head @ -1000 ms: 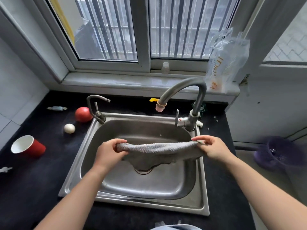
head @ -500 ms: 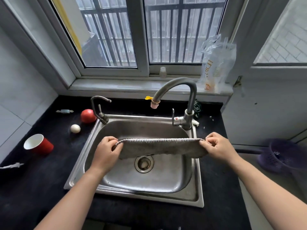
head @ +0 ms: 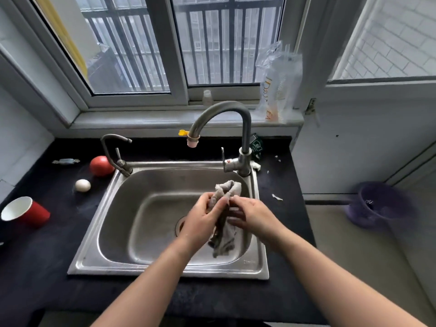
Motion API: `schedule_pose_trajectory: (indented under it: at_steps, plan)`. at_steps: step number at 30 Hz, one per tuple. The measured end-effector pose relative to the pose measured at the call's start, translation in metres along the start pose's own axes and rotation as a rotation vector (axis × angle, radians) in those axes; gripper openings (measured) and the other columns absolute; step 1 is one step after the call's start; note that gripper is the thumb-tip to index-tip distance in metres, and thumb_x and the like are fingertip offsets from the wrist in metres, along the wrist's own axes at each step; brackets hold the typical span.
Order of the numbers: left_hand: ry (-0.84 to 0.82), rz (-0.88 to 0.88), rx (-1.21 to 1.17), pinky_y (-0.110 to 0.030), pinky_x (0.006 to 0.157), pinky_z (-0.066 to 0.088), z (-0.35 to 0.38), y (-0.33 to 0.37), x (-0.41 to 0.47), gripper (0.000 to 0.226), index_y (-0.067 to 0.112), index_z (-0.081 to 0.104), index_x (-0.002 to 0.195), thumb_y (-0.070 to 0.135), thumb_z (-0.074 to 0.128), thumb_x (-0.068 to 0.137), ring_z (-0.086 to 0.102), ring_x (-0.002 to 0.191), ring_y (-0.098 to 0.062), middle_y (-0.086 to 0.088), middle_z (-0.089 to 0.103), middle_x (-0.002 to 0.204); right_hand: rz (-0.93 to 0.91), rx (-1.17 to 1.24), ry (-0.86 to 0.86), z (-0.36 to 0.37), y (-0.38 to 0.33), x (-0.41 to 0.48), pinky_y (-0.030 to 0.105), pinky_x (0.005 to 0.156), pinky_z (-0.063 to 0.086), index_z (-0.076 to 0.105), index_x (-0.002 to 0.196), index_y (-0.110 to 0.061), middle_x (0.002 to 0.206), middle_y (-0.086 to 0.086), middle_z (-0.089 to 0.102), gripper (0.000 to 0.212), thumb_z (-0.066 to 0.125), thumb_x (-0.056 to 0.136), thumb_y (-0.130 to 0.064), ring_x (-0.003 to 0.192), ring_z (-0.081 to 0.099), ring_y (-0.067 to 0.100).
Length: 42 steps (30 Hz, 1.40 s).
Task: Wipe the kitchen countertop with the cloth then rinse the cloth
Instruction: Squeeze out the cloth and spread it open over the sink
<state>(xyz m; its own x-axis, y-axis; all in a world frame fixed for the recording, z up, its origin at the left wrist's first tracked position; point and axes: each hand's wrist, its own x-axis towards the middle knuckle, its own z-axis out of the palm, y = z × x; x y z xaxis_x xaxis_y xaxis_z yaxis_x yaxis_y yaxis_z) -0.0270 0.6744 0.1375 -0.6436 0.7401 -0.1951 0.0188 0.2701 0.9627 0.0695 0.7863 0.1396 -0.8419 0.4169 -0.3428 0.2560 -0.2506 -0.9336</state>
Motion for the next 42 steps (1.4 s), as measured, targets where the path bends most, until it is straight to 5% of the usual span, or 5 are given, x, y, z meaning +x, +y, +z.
schedule_pose_trajectory:
  at_steps: [10, 13, 20, 33, 42]
  plan:
    - [-0.211, 0.195, 0.188, -0.018, 0.064, 0.044, -0.003, 0.030, 0.026, 0.021, 0.021, 0.061, 0.088, 0.002, 0.052, 0.083, 0.051, 0.068, -0.004, 0.000, 0.060, 0.078, -0.211, -0.615, 0.603, -0.055, 0.002, -0.029, 0.018, 0.073, 0.047, 0.063, 0.096, -0.022, 0.098, -0.006, 0.063, 0.035, 0.079, 0.066, -0.016, 0.083, 0.059, 0.007]
    - [-0.402, 0.180, 0.121, -0.022, 0.066, 0.042, 0.007, 0.042, 0.032, 0.018, 0.014, 0.061, 0.091, 0.005, 0.050, 0.081, 0.049, 0.071, -0.008, -0.001, 0.056, 0.078, -0.024, -0.514, 0.444, -0.069, 0.001, -0.038, 0.016, 0.085, 0.044, 0.047, 0.129, -0.013, 0.117, -0.004, 0.051, 0.073, 0.083, 0.066, -0.013, 0.104, 0.051, 0.011]
    - [-0.423, 0.268, 0.375, -0.008, 0.055, 0.039, 0.036, 0.032, 0.049, 0.024, 0.030, 0.058, 0.085, 0.007, 0.057, 0.079, 0.051, 0.061, -0.002, 0.011, 0.058, 0.069, 0.044, -0.496, 0.637, -0.089, -0.002, -0.080, 0.020, 0.052, 0.037, 0.055, 0.065, -0.017, 0.056, -0.009, 0.050, 0.023, 0.077, 0.067, -0.008, 0.055, 0.043, 0.007]
    - [-0.582, 0.413, 0.604, -0.030, 0.070, 0.046, 0.096, 0.051, 0.045, 0.021, 0.016, 0.057, 0.093, 0.019, 0.068, 0.076, 0.057, 0.075, -0.015, 0.005, 0.060, 0.076, -0.045, -0.487, 0.768, -0.125, -0.013, -0.107, 0.010, 0.052, 0.036, 0.057, 0.076, -0.015, 0.063, -0.008, 0.055, 0.027, 0.079, 0.063, -0.006, 0.055, 0.046, 0.002]
    - [-0.228, 0.590, 0.607, -0.002, 0.067, 0.035, 0.114, 0.056, 0.048, 0.031, 0.019, 0.067, 0.092, -0.001, 0.057, 0.071, 0.052, 0.071, 0.010, 0.020, 0.059, 0.073, -0.138, -0.566, 0.552, -0.181, -0.027, -0.101, 0.015, 0.063, 0.045, 0.066, 0.067, -0.031, 0.075, -0.005, 0.066, 0.030, 0.072, 0.064, -0.002, 0.063, 0.058, 0.004]
